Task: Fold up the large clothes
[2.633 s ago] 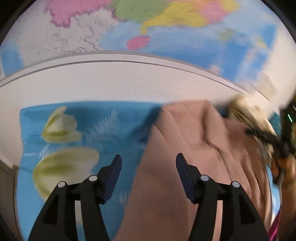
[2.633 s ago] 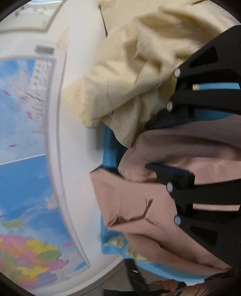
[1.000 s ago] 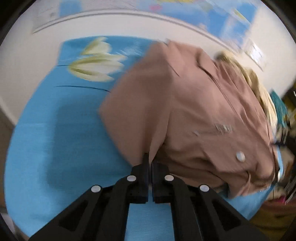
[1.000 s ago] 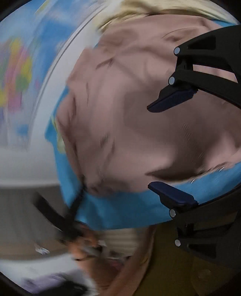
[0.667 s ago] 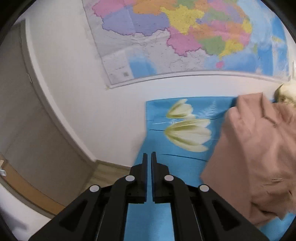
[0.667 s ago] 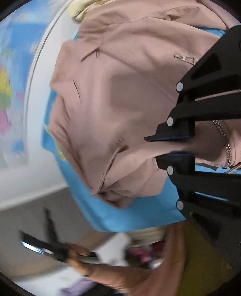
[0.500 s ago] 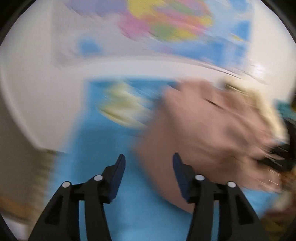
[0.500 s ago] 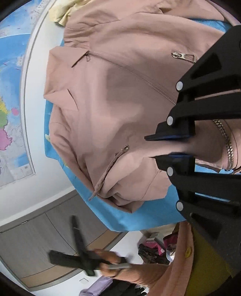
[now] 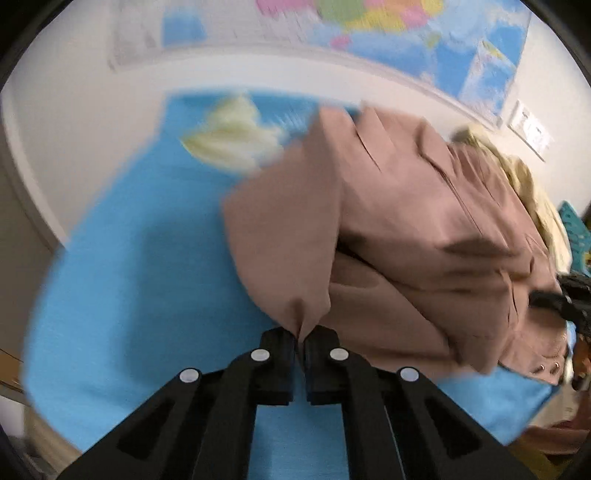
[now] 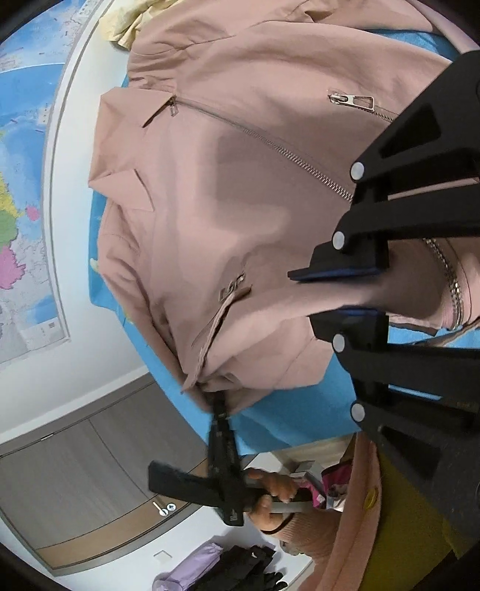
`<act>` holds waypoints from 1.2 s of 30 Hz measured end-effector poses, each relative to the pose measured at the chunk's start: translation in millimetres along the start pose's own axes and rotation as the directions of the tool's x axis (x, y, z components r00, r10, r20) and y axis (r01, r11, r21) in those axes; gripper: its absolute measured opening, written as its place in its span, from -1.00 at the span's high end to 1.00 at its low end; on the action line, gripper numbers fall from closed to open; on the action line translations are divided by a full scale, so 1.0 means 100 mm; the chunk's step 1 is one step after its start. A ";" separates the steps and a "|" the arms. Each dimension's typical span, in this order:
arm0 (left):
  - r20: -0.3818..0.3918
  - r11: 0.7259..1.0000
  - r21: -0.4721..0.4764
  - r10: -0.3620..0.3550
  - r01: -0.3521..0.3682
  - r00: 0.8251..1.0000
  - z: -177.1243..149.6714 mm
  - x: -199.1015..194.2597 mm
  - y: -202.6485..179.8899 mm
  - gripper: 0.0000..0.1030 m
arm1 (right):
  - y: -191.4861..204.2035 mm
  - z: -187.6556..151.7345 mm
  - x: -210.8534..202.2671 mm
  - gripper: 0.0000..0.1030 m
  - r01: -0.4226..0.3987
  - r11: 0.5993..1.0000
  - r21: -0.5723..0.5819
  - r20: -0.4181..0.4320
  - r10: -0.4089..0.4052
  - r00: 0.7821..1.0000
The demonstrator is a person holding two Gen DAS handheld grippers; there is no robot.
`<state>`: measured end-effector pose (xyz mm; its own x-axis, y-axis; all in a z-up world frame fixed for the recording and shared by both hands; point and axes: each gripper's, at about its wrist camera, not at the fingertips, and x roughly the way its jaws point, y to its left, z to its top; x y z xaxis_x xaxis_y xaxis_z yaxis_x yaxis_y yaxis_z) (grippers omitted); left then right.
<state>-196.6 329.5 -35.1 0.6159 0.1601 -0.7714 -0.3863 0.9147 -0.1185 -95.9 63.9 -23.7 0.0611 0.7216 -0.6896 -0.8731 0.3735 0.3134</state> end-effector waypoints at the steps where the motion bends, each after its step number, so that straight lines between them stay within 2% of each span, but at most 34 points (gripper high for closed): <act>1: 0.027 1.000 0.000 0.030 -0.030 0.999 0.08 -0.10 0.06 0.95 | 0.01 0.02 -0.03 0.79 -0.017 1.000 0.005 0.012 0.017 1.000; 3: 0.113 0.984 0.010 0.177 -0.179 0.978 0.26 -0.40 0.22 0.95 | 0.00 0.07 -0.08 0.79 -0.057 0.998 0.020 0.038 0.056 0.998; 4: 0.142 0.967 0.013 0.248 -0.253 0.958 0.33 -0.51 0.28 0.94 | -0.02 0.10 -0.09 0.81 -0.072 0.997 0.027 0.050 0.071 0.996; 6: 0.165 0.925 0.014 0.373 -0.380 0.913 0.46 -0.63 0.38 0.92 | -0.08 0.13 -0.02 0.82 -0.049 0.998 0.045 0.042 0.047 0.998; 7: 0.161 0.900 0.029 0.426 -0.435 0.890 0.48 -0.62 0.38 0.82 | -0.09 0.12 0.05 0.81 -0.044 0.998 0.046 0.019 0.044 0.999; 8: 0.170 0.832 0.070 0.533 -0.550 0.829 0.47 -0.56 0.35 0.58 | -0.09 0.10 0.11 0.73 -0.036 0.998 0.045 0.000 0.036 0.999; 9: 0.179 0.775 0.100 0.603 -0.624 0.777 0.43 -0.49 0.31 0.47 | -0.08 0.06 0.19 0.65 -0.001 0.999 0.041 -0.028 0.003 1.000; 10: 0.176 0.758 0.118 0.620 -0.641 0.765 0.35 -0.44 0.27 0.36 | -0.09 0.03 0.21 0.47 0.012 0.999 0.043 -0.036 -0.011 0.999; 11: 0.168 0.796 0.127 0.570 -0.591 0.804 0.30 -0.43 0.24 0.33 | -0.11 0.00 0.18 0.37 0.009 0.999 0.052 -0.028 -0.007 1.000; 12: 0.146 0.879 0.142 0.436 -0.455 0.888 0.21 -0.45 0.19 0.29 | -0.15 -0.03 0.11 0.34 0.008 0.998 0.065 -0.009 -0.008 1.000; 13: 0.131 0.932 0.151 0.311 -0.329 0.941 0.14 -0.50 0.17 0.13 | -0.18 -0.06 0.04 0.24 0.009 0.997 0.078 0.008 -0.010 1.000; 14: 0.122 0.976 0.160 0.127 -0.146 0.984 0.03 -0.56 0.10 -0.10 | -0.26 -0.11 -0.10 0.14 0.016 0.994 0.108 0.041 -0.021 0.999; 15: 0.128 0.984 0.178 -0.023 0.000 0.992 -0.07 -0.63 0.02 -0.22 | -0.37 -0.19 -0.30 0.12 0.030 0.987 0.158 0.087 -0.044 0.995; 16: 0.133 0.970 0.209 -0.152 0.122 0.979 -0.17 -0.68 -0.09 -0.33 | -0.48 -0.29 -0.45 0.06 0.037 0.978 0.206 0.118 -0.062 0.991; 17: 0.130 0.952 0.232 -0.232 0.198 0.964 -0.23 -0.71 -0.16 -0.40 | -0.59 -0.39 -0.58 -0.03 0.049 0.966 0.252 0.138 -0.086 0.987; 19: 0.091 0.897 0.291 -0.373 0.334 0.923 -0.35 -0.65 -0.37 -0.58 | -0.82 -0.63 -0.82 -0.16 0.099 0.932 0.349 0.141 -0.157 0.977; 21: 0.043 0.881 0.315 -0.386 0.354 0.922 -0.43 -0.47 -0.52 -0.61 | -0.99 -0.90 -0.95 -0.20 0.154 0.894 0.420 0.103 -0.215 0.971; 23: -0.029 0.884 0.299 -0.367 0.359 0.930 -0.41 -0.18 -0.60 -0.62 | -1.09 -1.13 -0.98 -0.24 0.199 0.862 0.465 0.054 -0.252 0.966; 26: -0.096 0.887 0.232 -0.387 0.399 0.917 -0.30 0.17 -0.63 -0.63 | -1.09 -1.34 -0.94 -0.34 0.226 0.855 0.467 0.004 -0.258 0.966; 28: -0.120 0.877 0.193 -0.425 0.441 0.897 -0.24 0.34 -0.68 -0.63 | -1.09 -1.36 -0.89 -0.36 0.246 0.857 0.453 0.010 -0.281 0.960; 31: -0.120 0.843 0.169 -0.497 0.511 0.860 -0.17 0.51 -0.79 -0.63 | -1.13 -1.28 -0.80 -0.38 0.251 0.863 0.438 0.037 -0.297 0.954; 32: -0.128 0.836 0.161 -0.510 0.525 0.851 -0.17 0.52 -0.83 -0.54 | -1.15 -1.26 -0.79 -0.27 0.250 0.866 0.433 0.038 -0.295 0.955; 33: -0.156 0.813 0.149 -0.543 0.563 0.825 -0.18 0.53 -0.87 -0.33 | -1.13 -1.21 -0.73 -0.10 0.250 0.876 0.412 0.031 -0.288 0.957; 34: -0.177 0.799 0.139 -0.562 0.586 0.808 -0.20 0.56 -0.84 0.34 | -1.14 -1.19 -0.71 0.50 0.228 0.886 0.404 0.024 -0.259 0.965; 35: -0.208 0.791 0.106 -0.575 0.602 0.792 -0.21 0.55 -0.85 0.61 | -1.15 -1.16 -0.69 0.92 0.191 0.892 0.411 0.023 -0.219 0.975; 36: -0.219 0.793 0.079 -0.577 0.604 0.787 -0.22 0.50 -0.85 0.64 | -1.15 -1.14 -0.69 0.92 0.165 0.891 0.423 0.028 -0.195 0.980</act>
<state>-148.1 251.9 -77.1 0.5570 -0.4829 -0.6757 0.1194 0.8517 -0.5102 -54.8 -95.0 -86.6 0.2439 0.6510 -0.7188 -0.5630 0.6986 0.4416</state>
